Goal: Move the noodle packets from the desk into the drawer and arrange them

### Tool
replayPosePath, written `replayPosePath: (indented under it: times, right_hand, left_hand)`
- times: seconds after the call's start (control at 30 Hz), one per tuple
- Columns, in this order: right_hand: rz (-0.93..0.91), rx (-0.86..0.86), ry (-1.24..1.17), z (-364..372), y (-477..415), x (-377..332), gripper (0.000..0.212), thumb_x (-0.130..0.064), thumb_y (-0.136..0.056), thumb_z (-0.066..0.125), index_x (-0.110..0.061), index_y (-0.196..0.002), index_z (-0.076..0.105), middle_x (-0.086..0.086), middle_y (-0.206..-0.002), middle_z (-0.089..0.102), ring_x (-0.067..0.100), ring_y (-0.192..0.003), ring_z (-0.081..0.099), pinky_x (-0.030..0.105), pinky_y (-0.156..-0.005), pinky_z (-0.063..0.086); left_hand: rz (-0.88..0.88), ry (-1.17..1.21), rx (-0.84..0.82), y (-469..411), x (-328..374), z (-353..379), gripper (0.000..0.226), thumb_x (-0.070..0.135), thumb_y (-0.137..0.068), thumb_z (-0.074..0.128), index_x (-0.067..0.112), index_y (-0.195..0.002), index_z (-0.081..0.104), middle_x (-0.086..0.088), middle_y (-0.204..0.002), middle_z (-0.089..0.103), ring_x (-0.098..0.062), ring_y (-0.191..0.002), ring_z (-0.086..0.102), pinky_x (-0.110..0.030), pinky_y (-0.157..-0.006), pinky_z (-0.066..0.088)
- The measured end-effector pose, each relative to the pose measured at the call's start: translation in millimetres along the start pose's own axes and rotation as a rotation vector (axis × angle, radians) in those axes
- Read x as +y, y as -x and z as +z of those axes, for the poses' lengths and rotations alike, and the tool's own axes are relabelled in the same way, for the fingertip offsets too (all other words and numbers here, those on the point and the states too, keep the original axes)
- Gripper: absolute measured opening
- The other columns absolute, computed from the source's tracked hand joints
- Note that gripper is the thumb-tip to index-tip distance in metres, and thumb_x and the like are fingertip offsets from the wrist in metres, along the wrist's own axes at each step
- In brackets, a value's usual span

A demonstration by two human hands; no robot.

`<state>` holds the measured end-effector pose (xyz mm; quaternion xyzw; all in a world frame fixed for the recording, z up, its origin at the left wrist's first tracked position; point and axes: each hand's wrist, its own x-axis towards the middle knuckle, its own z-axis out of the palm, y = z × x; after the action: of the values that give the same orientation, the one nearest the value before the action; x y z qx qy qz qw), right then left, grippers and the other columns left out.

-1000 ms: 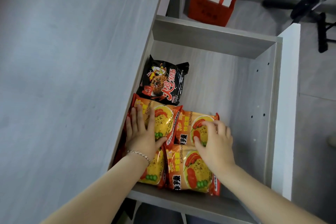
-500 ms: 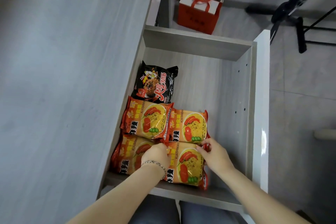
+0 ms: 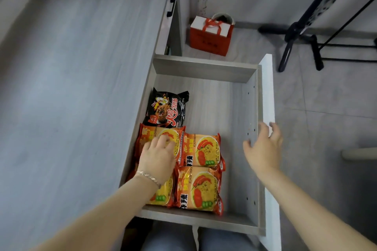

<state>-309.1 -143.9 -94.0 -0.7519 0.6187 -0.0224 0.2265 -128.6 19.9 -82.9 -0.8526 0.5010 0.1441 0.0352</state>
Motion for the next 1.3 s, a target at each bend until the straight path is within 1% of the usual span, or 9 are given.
replayPosePath:
  times: [0.07, 0.2, 0.37, 0.63, 0.8, 0.87, 1.03, 1.23, 1.3]
  right_hand:
    - [0.175, -0.032, -0.046, -11, -16, 9, 0.070, -0.017, -0.082, 0.062, 0.001, -0.140, 0.028, 0.025, -0.147, 0.027, 0.043, -0.132, 0.032, 0.049, -0.107, 0.035]
    - [0.341, -0.228, -0.153, -17, -25, 13, 0.054, -0.018, -0.085, 0.060, 0.010, -0.127, 0.041, 0.030, -0.130, 0.052, 0.043, -0.119, 0.051, 0.043, -0.096, 0.043]
    - [0.378, -0.187, -0.199, -10, -18, 2, 0.050, -0.016, -0.086, 0.057, 0.006, -0.128, 0.040, 0.025, -0.130, 0.053, 0.041, -0.117, 0.053, 0.040, -0.093, 0.043]
    - [0.313, -0.237, -0.313, 20, 0, -42, 0.047, -0.024, -0.078, 0.060, -0.002, -0.119, 0.052, 0.015, -0.116, 0.064, 0.033, -0.108, 0.060, 0.035, -0.090, 0.046]
    - [0.199, -0.361, -0.405, 39, 16, -90, 0.007, -0.023, -0.083, 0.051, -0.017, -0.078, 0.051, 0.002, -0.078, 0.058, 0.025, -0.078, 0.053, 0.029, -0.070, 0.038]
    - [0.125, -0.429, -0.409, 47, 22, -113, 0.018, -0.024, -0.084, 0.047, -0.020, -0.068, 0.050, -0.004, -0.067, 0.052, 0.023, -0.076, 0.049, 0.029, -0.066, 0.035]
    - [0.169, -0.688, -0.561, 77, 31, -174, 0.041, -0.029, -0.092, 0.036, -0.007, -0.117, 0.059, 0.025, -0.122, 0.059, 0.037, -0.114, 0.057, 0.046, -0.102, 0.043]
    - [0.279, -0.923, -0.700, 109, 38, -227, 0.048, -0.038, -0.085, 0.034, -0.017, -0.119, 0.060, 0.008, -0.126, 0.062, 0.027, -0.119, 0.055, 0.047, -0.108, 0.039]
    - [0.260, -0.962, -0.679, 112, 41, -233, 0.036, -0.031, -0.088, 0.034, -0.016, -0.101, 0.065, 0.006, -0.110, 0.065, 0.028, -0.113, 0.055, 0.046, -0.107, 0.040]
  left_hand:
    - [-0.046, 0.010, 0.203, -5, -16, -16, 0.047, 0.013, -0.079, 0.066, 0.010, -0.125, 0.057, -0.015, -0.137, 0.050, -0.034, -0.132, 0.043, -0.047, -0.108, 0.034]
    - [-0.311, 0.073, 0.056, -9, -57, -28, 0.058, 0.031, -0.098, 0.034, 0.017, -0.150, 0.012, -0.008, -0.160, 0.003, -0.024, -0.148, -0.002, -0.042, -0.120, 0.004]
    - [-0.382, 0.198, 0.011, 5, -93, -15, 0.047, 0.031, -0.101, 0.026, 0.028, -0.147, 0.020, -0.001, -0.160, 0.007, -0.021, -0.148, -0.002, -0.041, -0.120, 0.005]
    - [-0.367, 0.168, 0.039, 9, -102, 2, 0.050, 0.038, -0.100, 0.016, 0.035, -0.149, 0.006, 0.004, -0.160, -0.004, -0.017, -0.147, -0.011, -0.038, -0.119, -0.005]
    - [-0.364, 0.157, 0.023, 9, -104, 4, 0.051, 0.040, -0.099, 0.013, 0.037, -0.149, 0.002, 0.004, -0.160, -0.006, -0.017, -0.147, -0.011, -0.039, -0.120, -0.004]
    - [-0.365, 0.154, 0.000, 8, -105, 5, 0.051, 0.041, -0.099, 0.013, 0.037, -0.148, -0.002, 0.005, -0.160, -0.009, -0.018, -0.147, -0.013, -0.040, -0.120, -0.005]
    - [-0.353, 0.138, -0.052, 6, -106, 3, 0.055, 0.048, -0.093, -0.003, 0.037, -0.147, -0.009, 0.004, -0.159, -0.015, -0.020, -0.146, -0.017, -0.040, -0.118, -0.010]
    - [-0.341, 0.180, 0.003, 6, -109, 6, 0.064, 0.047, -0.073, -0.019, 0.036, -0.136, -0.020, 0.003, -0.160, -0.010, -0.020, -0.147, -0.014, -0.037, -0.111, -0.015]
    - [-0.328, 0.167, -0.010, 6, -109, 5, 0.068, 0.047, -0.074, -0.019, 0.035, -0.140, -0.018, 0.003, -0.160, -0.009, -0.021, -0.147, -0.013, -0.038, -0.112, -0.015]
